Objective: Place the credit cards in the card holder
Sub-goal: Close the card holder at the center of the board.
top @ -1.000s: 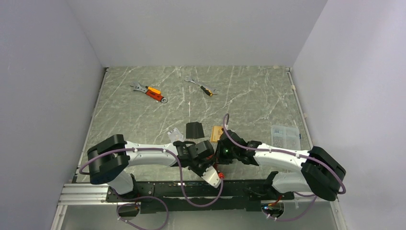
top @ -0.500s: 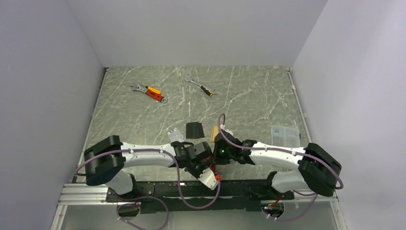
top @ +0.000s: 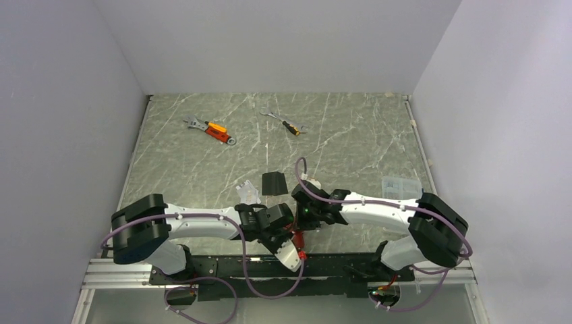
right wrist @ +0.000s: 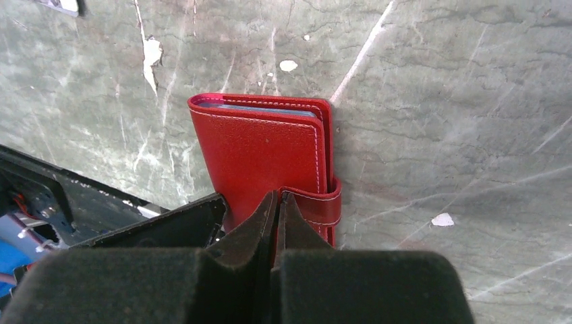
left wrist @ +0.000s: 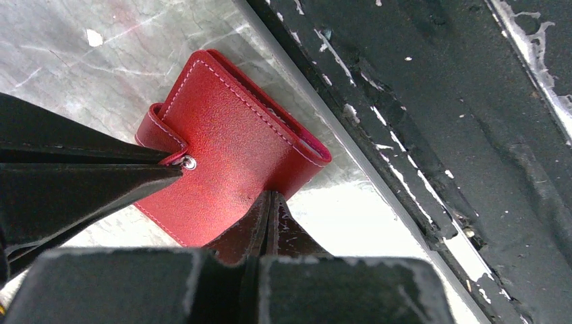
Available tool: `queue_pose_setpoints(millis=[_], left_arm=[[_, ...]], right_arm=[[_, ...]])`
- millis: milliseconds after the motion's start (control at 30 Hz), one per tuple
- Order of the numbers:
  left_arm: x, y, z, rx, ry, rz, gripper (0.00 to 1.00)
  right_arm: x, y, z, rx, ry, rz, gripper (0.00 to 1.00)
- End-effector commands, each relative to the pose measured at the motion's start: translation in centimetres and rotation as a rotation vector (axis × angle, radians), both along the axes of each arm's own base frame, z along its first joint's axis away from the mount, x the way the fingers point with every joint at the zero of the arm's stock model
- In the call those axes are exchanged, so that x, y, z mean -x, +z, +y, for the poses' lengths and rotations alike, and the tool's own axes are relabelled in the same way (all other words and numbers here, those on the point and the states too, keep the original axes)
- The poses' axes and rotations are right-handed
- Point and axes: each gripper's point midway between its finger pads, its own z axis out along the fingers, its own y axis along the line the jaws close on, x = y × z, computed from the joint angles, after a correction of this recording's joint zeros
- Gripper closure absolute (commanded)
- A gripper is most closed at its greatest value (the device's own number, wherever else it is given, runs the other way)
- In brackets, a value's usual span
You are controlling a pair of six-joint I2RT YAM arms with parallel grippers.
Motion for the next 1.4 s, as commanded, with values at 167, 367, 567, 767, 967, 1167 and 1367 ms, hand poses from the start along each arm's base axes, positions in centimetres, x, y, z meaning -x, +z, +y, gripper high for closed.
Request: queue_pose_setpoints(millis=[167,367,567,767,967,1167,1367], left_arm=[[0.0,-1.4,1.0,-0.004,-0.015,-0.034,1.0],[-0.2,-1.2,0.9,0.019,-0.018,-0.053,1.0],[-0.4,-1.6,1.2,0.016,-0.016,-0.071,1.0],[-0.5,-1.5,1.2,0.018,-0.014,-0.074,1.0],[-0.4,-1.2,1.0,0.022,-0.018,-0.065,1.0],[-0.2,-0.9,0.8,0.037,-0.032,-0.063,1.0],[0.0,-0.7,0.8,0.034,-0.052,-0.061,1.0]], right_arm=[[0.8,-1.6,-0.7,0.176,0.09,0.044,1.0],[1.3,-2.1,-0.1,0.255,0.127,0.053,1.0],[2.2,-2.7,0.0,0.305,0.14,0.061,1.0],[3.0,-3.1,0.2,0.298,0.1,0.042,1.0],[3.7,-3.7,0.1,0.335,0.065,0.007,1.0],[5.4,-5.7,0.0,0.398,0.086,0.03,1.0],[7.1,-7.9,0.5,0.455,0.12,0.055,1.0]])
